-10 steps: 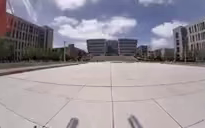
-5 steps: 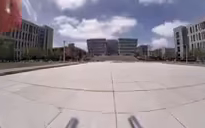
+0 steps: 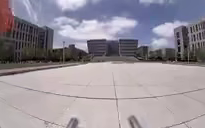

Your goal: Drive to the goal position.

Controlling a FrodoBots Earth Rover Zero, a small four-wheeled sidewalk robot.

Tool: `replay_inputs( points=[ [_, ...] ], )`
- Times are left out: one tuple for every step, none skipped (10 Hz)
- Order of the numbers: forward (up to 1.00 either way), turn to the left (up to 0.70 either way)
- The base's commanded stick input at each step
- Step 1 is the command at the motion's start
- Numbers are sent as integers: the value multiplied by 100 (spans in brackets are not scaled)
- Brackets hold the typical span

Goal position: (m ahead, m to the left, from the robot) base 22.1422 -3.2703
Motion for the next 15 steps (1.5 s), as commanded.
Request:
replay_inputs(
  points=[
    [70,0],
    [70,0],
    [70,0],
    [70,0],
    [70,0],
    [70,0],
    [70,0],
    [70,0],
    [70,0],
    [70,0],
    [70,0],
    [70,0],
    [70,0],
    [70,0],
    [70,0]
  ],
)
